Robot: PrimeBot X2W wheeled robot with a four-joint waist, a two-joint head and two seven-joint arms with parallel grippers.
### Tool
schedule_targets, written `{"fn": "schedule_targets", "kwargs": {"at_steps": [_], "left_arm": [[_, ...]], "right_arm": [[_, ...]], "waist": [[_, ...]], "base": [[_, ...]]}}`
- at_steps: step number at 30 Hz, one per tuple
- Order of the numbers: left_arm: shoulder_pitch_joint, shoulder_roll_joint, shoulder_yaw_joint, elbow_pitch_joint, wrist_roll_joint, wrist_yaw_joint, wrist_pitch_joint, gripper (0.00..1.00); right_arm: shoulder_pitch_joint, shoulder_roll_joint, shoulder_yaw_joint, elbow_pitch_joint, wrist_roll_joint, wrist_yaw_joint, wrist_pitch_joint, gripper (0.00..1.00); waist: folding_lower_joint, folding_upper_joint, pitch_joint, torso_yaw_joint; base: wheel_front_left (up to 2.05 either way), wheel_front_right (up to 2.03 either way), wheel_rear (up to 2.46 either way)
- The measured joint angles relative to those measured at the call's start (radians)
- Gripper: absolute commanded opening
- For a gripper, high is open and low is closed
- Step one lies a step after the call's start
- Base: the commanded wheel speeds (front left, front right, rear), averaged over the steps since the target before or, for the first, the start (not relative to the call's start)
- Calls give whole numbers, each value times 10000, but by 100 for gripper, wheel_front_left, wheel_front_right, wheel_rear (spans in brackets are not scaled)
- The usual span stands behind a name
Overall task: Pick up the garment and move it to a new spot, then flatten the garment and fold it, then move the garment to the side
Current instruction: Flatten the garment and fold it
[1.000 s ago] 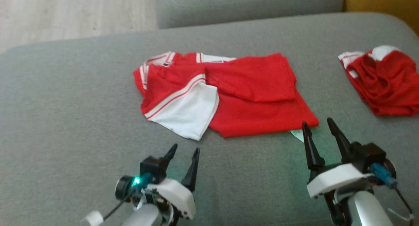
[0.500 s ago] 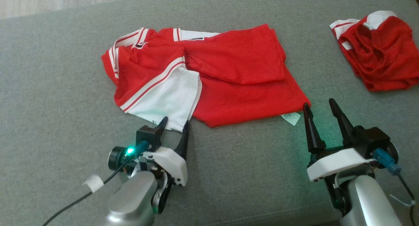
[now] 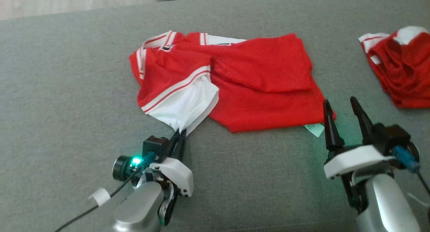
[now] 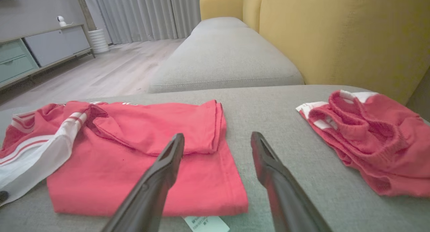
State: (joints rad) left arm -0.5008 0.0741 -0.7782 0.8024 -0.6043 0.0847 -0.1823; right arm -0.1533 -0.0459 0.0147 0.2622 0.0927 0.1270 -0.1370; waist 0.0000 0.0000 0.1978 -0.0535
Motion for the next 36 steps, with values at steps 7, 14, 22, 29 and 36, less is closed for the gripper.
{"fn": "schedule_targets", "kwargs": {"at_steps": [7,14,22,29,36], "left_arm": [[166,428,167,-1212,113,545,-405,0],[633,1097,380,-2819,253,1037,-477,0],[1086,1373,364,-3797,263,1384,-290,0],[1405,1685,368,-4395,263,1630,-198,0],[1450,1795,368,-4788,261,1770,-90,0]], "right_arm": [[-977,-4,-401,894,-69,0,775,100],[-2182,-8,-752,2719,-27,0,1937,100],[-2672,-13,-861,4165,775,0,2151,100],[-3466,-21,-642,4974,1208,0,1708,100],[-3950,-27,-591,5584,1381,0,1356,100]], "waist": [[-1,0,-144,577],[0,0,-13,1142],[0,0,124,1403],[0,0,224,1423],[0,0,350,1486]], "base": [[0,0,0],[0,0,0],[0,0,0],[0,0,0],[0,0,0]]}}
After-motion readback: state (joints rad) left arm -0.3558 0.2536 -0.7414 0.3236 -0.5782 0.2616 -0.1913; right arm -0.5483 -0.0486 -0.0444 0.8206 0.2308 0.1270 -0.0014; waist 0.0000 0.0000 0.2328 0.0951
